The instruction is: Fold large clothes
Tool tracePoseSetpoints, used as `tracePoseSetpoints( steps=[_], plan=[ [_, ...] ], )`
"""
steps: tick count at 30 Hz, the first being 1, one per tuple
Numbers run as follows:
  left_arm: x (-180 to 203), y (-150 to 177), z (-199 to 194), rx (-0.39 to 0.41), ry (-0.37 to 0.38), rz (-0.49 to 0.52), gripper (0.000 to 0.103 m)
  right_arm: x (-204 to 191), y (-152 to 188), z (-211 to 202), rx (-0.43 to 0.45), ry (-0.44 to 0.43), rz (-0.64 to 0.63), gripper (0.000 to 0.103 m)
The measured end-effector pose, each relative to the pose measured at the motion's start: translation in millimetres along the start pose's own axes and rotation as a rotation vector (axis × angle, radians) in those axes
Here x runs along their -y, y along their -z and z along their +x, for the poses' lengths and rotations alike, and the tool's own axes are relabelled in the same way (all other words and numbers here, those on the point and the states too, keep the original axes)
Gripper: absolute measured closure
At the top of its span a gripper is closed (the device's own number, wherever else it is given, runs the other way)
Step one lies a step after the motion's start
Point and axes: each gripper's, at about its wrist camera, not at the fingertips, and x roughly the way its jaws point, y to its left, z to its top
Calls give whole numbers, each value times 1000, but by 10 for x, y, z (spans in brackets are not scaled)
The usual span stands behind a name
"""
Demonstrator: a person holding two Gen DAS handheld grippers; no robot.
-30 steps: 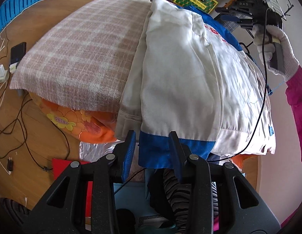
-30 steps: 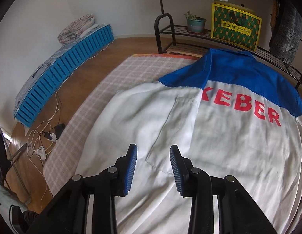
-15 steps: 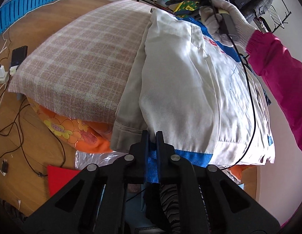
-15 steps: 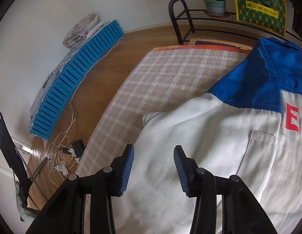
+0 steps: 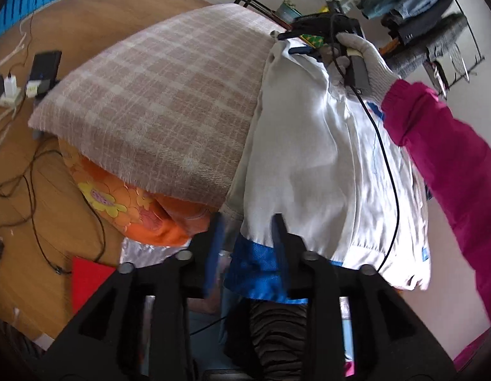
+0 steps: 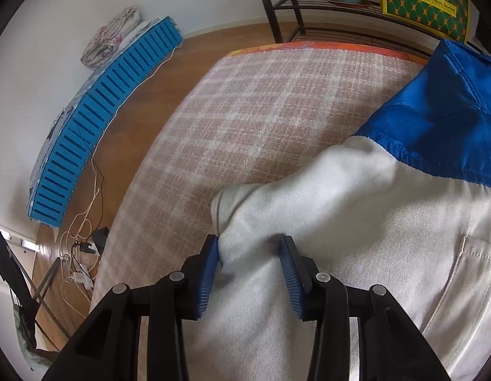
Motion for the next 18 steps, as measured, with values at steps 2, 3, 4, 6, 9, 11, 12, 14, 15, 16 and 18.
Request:
tracePoseSetpoints(
  steps=[2, 3, 4, 6, 9, 11, 12, 14, 15, 16, 18],
  plan=[
    [-142, -20, 31, 6, 34, -71, 45, -1, 23, -102, 0, -9, 12, 56],
    [-197, -37, 54, 6, 43, -91, 45, -17, 42, -164, 0, -11, 4, 56],
    [-243, -56, 75, 7, 50, -104, 45, -29, 76, -236, -2, -20, -2, 56],
    [-339, -108, 135, -4, 95, -142, 45, -35, 179, -394, -9, -76, -11, 51],
    [-435, -173, 285, -42, 163, -199, 45, -28, 390, -595, -19, -108, -51, 49],
    [-442, -219, 398, -63, 191, -211, 45, -5, 525, -664, -33, -101, -78, 49],
    [-434, -245, 452, -74, 207, -214, 45, 16, 587, -679, -42, -102, -83, 49],
    [-390, -260, 523, -106, 231, -207, 45, 51, 691, -681, -61, -101, -94, 49],
    [-356, -258, 543, -125, 235, -195, 45, 62, 734, -666, -68, -88, -104, 49],
    [-320, -257, 552, -138, 231, -181, 45, 68, 762, -646, -72, -70, -116, 49],
    [-246, -241, 519, -142, 208, -150, 48, 89, 795, -597, -82, -48, -119, 49]
  ],
)
